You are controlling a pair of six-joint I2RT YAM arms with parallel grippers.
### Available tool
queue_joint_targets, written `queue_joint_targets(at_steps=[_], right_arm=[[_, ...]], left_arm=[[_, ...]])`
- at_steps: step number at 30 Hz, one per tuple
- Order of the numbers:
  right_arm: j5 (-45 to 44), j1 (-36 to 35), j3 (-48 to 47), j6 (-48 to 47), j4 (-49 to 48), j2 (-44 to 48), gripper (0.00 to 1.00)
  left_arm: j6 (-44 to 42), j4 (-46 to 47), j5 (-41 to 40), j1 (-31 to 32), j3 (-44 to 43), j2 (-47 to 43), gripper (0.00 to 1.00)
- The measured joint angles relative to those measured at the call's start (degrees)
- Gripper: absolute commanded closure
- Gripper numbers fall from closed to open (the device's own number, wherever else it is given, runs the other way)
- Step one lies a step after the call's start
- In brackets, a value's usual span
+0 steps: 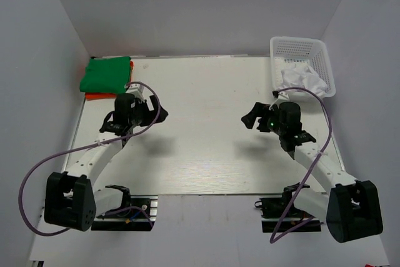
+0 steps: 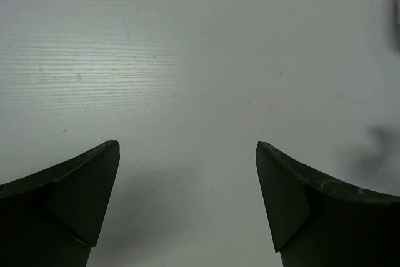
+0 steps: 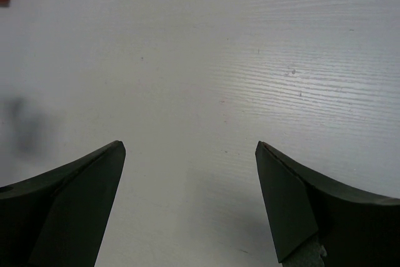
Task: Fold and stack the t-shirts
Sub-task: Put the neatly folded tshirt into the corner of the board with the left arm
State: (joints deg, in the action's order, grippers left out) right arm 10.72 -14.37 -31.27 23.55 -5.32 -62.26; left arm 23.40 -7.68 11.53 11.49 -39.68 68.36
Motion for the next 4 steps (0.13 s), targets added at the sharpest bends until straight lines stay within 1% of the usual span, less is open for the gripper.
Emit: queue_joint_targets(at_steps=[4], right_arm=[[-0.1,0.0,1.2,0.3,-1.9,1.4,0.09]], left_arm=[[0.0,0.0,-0.5,0.1,-0.3,-3.5,0.00]])
